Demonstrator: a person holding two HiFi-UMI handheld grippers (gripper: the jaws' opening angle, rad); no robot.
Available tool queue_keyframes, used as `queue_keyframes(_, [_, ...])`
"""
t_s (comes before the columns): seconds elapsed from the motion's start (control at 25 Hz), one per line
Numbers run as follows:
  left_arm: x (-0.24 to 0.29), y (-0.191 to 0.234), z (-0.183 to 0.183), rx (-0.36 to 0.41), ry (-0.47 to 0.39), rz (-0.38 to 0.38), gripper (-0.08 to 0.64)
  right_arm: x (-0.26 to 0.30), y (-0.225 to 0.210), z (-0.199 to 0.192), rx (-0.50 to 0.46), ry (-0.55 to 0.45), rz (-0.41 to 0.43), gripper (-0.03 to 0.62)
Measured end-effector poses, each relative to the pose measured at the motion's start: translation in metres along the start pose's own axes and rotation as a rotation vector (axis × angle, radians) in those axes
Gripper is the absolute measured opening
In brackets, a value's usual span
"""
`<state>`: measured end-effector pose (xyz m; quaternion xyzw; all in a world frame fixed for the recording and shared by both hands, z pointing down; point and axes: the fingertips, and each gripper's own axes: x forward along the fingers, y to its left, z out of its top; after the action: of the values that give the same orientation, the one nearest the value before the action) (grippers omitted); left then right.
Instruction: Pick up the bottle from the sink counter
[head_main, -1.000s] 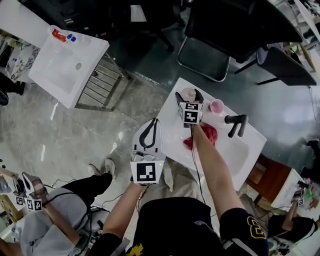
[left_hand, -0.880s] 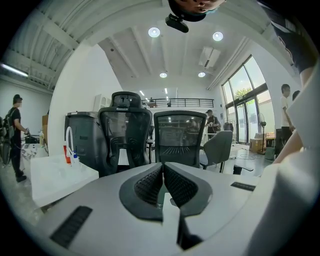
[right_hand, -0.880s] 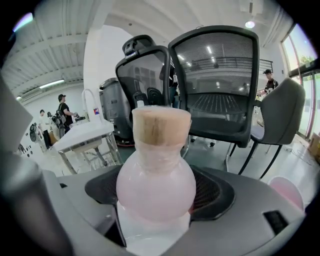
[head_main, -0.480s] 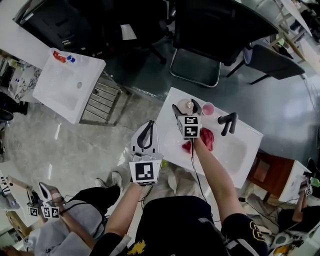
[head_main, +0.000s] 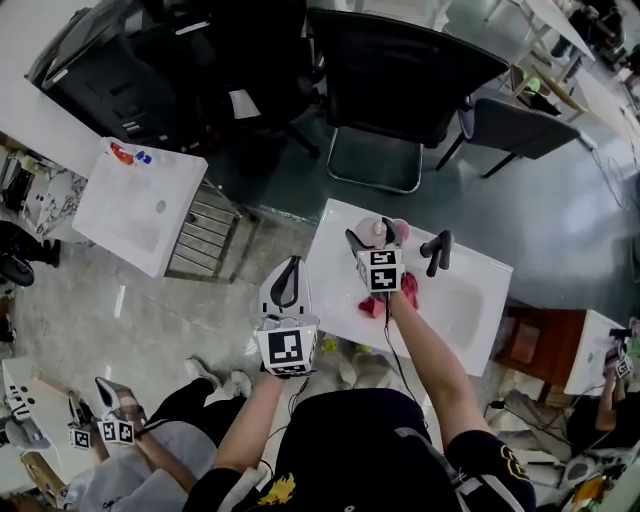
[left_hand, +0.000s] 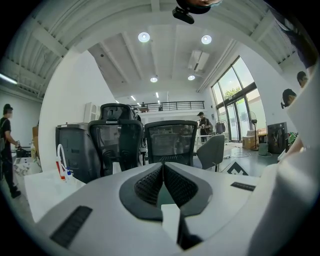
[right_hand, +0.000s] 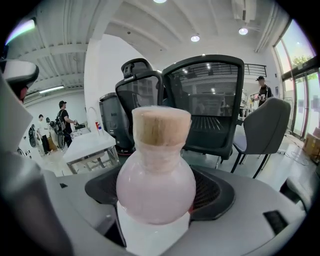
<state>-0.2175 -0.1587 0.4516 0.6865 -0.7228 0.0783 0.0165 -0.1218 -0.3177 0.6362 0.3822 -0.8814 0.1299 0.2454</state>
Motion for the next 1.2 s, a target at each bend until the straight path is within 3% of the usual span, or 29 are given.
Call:
queue_keyframes(0.68, [0.034, -0.032, 0.053, 0.03, -0.092, -0.08, 0.021, -0.087, -0.021, 0.054, -0.008, -0.066, -0.016, 0.422])
queue_keyframes(1.2, [0.066, -0.081, 0.079, 0.051, -0.137, -0.196, 0.021, -0.165, -0.076, 0.085, 0.036, -0.134, -0.114, 0.422])
